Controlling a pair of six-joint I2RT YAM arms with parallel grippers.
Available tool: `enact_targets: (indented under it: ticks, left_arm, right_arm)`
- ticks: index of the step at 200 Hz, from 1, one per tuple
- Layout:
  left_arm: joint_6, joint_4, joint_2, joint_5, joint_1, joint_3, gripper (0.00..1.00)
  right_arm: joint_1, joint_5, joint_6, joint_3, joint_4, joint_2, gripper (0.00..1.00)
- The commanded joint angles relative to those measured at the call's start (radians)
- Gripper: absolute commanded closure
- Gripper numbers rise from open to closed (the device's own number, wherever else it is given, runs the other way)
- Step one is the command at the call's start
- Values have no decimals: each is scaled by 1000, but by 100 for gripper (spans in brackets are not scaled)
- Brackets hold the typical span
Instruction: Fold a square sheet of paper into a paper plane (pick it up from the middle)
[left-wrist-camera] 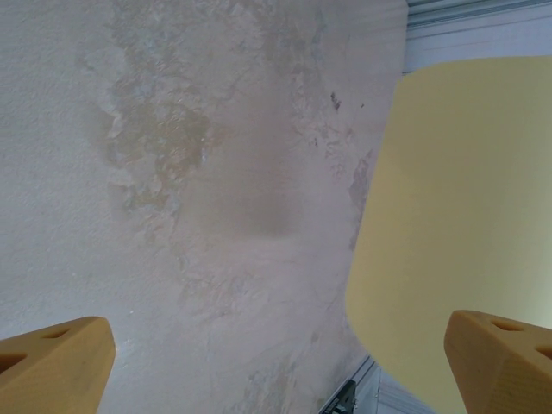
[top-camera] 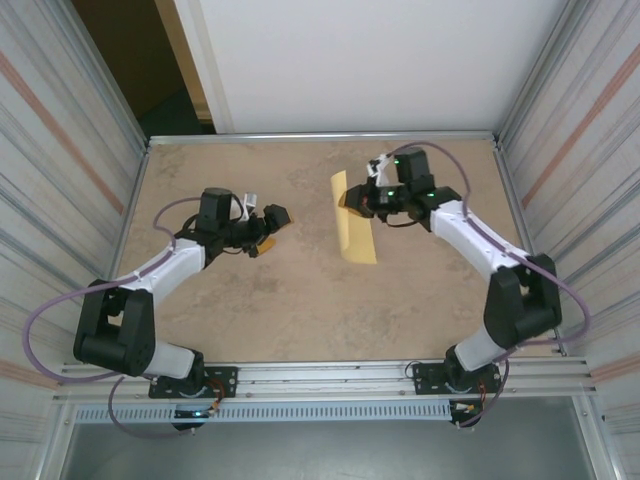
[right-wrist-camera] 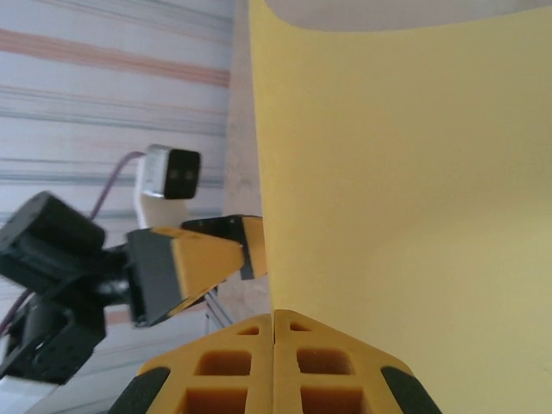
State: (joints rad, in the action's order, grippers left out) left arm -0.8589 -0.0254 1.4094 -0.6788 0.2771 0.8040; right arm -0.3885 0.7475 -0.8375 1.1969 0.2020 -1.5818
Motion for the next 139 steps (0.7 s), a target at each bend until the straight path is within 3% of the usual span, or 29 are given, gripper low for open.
enact_targets:
  ticks: [1,36,139]
  left_arm:
    - [26,17,-14,8,14,-28,2]
    - [35,23,26,27,51,-25,3]
    - [173,-178,271,190,224,208,16]
  right_arm:
    - [-30,-28,-130,-11,-106,-101,100]
    - [-23,24,-262,-26,-285,-231,100]
    - [23,-55,-63,-115,-209,-334,100]
